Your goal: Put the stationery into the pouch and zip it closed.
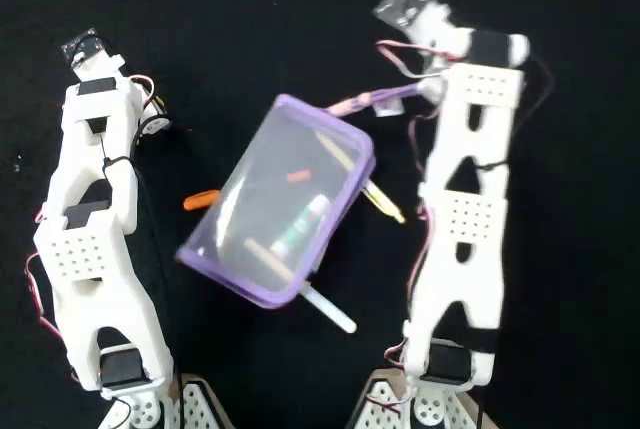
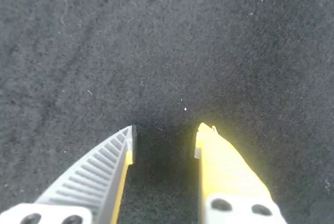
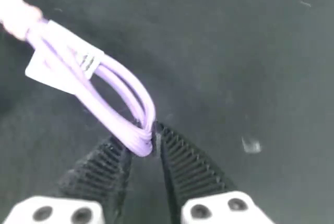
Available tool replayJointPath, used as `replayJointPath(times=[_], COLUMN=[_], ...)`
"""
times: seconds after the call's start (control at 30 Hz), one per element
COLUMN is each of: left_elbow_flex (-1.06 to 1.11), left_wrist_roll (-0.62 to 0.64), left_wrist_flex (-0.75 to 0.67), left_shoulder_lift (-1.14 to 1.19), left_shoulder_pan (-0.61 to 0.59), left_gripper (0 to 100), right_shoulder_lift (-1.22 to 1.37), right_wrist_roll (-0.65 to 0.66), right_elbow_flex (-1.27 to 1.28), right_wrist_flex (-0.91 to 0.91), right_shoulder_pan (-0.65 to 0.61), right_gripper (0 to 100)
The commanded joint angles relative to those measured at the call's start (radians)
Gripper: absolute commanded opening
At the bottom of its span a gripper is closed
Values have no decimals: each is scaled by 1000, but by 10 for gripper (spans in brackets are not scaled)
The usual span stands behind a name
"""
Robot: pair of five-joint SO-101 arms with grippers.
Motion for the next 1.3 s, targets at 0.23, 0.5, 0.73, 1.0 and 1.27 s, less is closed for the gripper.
replayJointPath(times=[0.23, 0.5, 0.73, 1.0, 1.27], left_elbow_flex=[-8, -8, -8, -8, -8], left_wrist_roll=[11, 11, 11, 11, 12], left_wrist_flex=[-34, -34, -34, -34, -34], left_shoulder_lift=[-6, -6, -6, -6, -6], left_shoulder_pan=[-8, -7, -7, -7, -7], left_gripper=[198, 198, 198, 198, 198], right_shoulder_lift=[-150, -151, -145, -248, -736], right_wrist_roll=[166, 216, 212, 210, 216], right_elbow_flex=[-42, -42, -41, 239, 974], right_wrist_flex=[37, 38, 38, 41, 35], right_shoulder_pan=[414, 638, 712, 712, 597], right_gripper=[11, 11, 11, 11, 11])
